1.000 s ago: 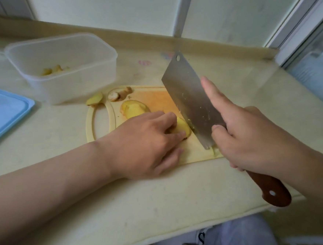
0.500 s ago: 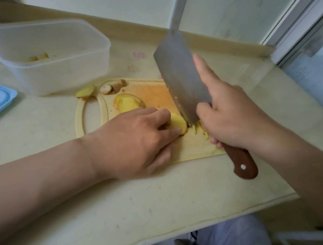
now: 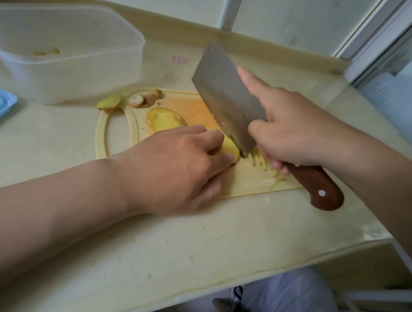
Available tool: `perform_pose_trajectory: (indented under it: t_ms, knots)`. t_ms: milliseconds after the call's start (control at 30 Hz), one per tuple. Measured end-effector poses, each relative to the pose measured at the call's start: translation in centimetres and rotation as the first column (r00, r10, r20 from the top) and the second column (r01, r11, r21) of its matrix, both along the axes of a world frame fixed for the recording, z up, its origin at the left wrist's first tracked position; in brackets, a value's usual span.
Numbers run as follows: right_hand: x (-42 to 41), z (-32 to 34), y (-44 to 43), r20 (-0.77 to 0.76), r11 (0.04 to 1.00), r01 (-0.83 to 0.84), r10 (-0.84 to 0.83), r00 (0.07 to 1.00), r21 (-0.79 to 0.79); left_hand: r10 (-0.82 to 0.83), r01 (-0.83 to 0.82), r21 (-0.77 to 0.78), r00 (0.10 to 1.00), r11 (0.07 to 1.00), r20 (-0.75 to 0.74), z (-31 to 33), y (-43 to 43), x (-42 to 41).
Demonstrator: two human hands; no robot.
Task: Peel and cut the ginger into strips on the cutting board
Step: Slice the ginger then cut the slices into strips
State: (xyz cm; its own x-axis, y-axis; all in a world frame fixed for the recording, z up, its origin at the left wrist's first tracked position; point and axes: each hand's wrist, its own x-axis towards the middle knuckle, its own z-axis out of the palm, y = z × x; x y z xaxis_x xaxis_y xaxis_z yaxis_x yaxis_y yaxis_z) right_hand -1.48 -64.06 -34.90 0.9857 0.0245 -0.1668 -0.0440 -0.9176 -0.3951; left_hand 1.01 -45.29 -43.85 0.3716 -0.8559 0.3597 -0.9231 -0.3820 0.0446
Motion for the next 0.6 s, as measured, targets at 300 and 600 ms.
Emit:
perform_pose_trajectory:
  t_ms: [300,600]
  knots:
    - [-4.5,-1.5,-1.3,0.202,1.000,0.002,-0.005,0.979,0.018,0.013,-0.012,0.026,0.999,1.000,-0.032,0.0,0.3,-0.4]
    - [-2.4,0.4,-0.7,-0.009,0.993,-0.083,0.083,0.997,-0.085,0.012,-0.012,0.012,1.000,1.000,-0.010,-0.1,0.2,-0.2]
